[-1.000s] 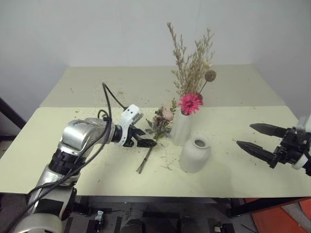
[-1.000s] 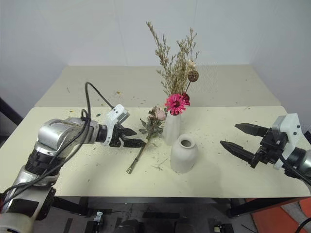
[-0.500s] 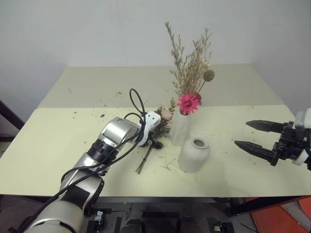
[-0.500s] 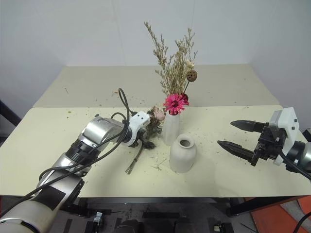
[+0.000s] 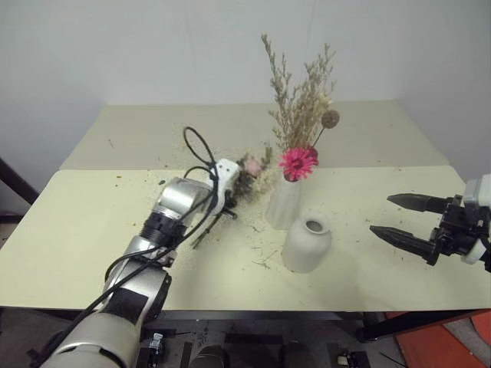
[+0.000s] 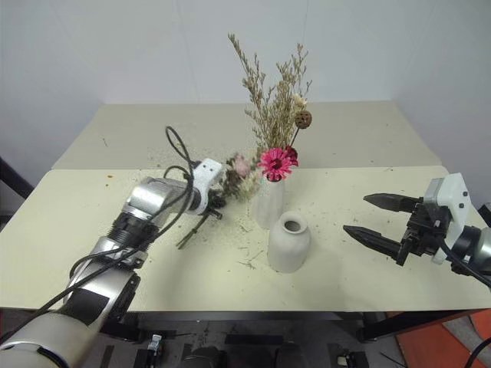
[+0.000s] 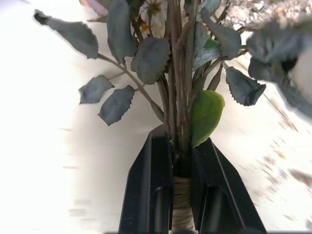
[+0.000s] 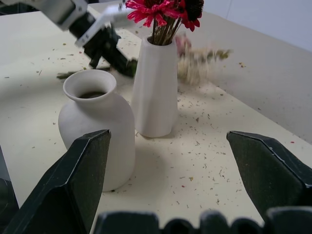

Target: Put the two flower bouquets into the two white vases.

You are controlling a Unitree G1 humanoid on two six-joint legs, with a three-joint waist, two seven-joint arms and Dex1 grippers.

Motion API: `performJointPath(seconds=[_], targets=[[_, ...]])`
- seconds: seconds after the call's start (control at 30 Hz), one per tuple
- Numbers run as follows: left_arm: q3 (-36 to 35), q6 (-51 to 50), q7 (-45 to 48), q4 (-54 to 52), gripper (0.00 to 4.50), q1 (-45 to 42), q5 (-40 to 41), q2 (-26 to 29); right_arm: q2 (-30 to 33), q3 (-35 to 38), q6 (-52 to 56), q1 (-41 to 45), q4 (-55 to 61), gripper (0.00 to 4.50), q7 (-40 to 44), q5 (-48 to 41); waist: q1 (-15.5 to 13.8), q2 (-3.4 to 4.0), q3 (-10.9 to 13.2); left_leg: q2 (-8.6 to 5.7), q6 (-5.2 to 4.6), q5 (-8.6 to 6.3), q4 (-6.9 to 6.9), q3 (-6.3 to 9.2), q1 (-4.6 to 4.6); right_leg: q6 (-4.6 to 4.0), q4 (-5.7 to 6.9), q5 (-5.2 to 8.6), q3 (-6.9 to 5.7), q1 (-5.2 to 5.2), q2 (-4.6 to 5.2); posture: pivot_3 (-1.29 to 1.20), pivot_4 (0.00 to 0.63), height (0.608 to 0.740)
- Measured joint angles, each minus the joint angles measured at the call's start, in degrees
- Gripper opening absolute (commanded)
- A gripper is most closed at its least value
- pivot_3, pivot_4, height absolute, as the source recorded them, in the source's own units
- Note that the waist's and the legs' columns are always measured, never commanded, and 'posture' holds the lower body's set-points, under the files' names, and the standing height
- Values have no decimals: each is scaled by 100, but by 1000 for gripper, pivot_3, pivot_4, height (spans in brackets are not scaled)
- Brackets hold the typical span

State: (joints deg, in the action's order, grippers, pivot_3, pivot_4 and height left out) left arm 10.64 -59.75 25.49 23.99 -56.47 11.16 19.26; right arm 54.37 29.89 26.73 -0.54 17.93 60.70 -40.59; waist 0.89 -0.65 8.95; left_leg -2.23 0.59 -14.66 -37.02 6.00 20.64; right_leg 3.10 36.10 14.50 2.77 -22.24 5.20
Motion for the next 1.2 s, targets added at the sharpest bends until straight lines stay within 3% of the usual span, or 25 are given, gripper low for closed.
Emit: performJointPath(seconds=[0.1,0.27,0.53,0.73,0.83,1.2], targets=[[-745,134,-248,-60,169,-54,78,54,-12,-3,-2,9,-9,4500,-1,6,-16,-1,1,-1,0,0,-1,1,3,0,-2,0,-1,0,2,0,150,740],[-2440,488,273,-876,169,11,1299,203,-24,-23,-15,120,-156,4500,2,100,0,-6,4,2,4,2,-1,2,13,-1,-1,-1,-3,-13,3,0,150,740],[-3569,550,1596,-2276,169,506,3444,358,-48,-33,-17,204,-409,4500,47,117,-28,-5,3,2,9,5,-14,5,7,-2,6,-2,-8,-2,3,0,150,740],[-3639,-163,2074,-2521,169,505,5007,399,-42,-30,-2,264,-742,4500,179,104,-4,-5,3,2,7,4,-14,5,4,-1,4,-2,-8,2,0,0,150,740],[-3502,-275,2093,-2597,169,506,5347,396,-35,-26,0,264,-872,4500,262,104,1,-5,3,2,7,4,-15,4,3,-2,4,-2,-6,3,0,0,150,740],[-2393,448,2442,-2045,169,-63,5100,-505,246,31,350,223,-873,4500,876,-163,-18,-6,3,0,5,3,-17,3,6,-2,-5,-2,-7,7,0,0,150,740]])
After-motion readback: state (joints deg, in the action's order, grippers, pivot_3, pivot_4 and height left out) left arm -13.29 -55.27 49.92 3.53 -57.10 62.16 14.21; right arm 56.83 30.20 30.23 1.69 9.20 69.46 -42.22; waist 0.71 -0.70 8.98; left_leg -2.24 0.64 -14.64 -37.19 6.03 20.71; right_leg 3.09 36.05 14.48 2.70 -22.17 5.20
